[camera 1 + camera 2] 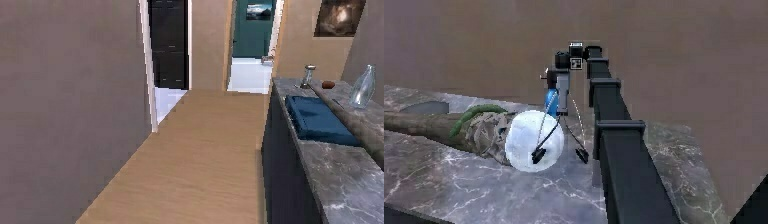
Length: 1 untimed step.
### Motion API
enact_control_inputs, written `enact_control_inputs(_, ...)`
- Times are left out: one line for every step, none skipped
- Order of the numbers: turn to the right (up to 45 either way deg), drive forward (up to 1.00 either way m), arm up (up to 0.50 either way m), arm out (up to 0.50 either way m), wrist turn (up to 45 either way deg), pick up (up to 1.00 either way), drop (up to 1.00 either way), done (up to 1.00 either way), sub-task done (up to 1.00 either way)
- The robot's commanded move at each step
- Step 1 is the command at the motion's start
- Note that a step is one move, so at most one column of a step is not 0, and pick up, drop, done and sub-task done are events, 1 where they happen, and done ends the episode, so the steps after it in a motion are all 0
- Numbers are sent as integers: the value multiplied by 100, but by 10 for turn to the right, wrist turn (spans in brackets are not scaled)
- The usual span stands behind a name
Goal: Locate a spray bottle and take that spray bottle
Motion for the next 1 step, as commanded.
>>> enact_control_inputs(0, 0, 0, 0, 450, 0, 0, 0, 0)
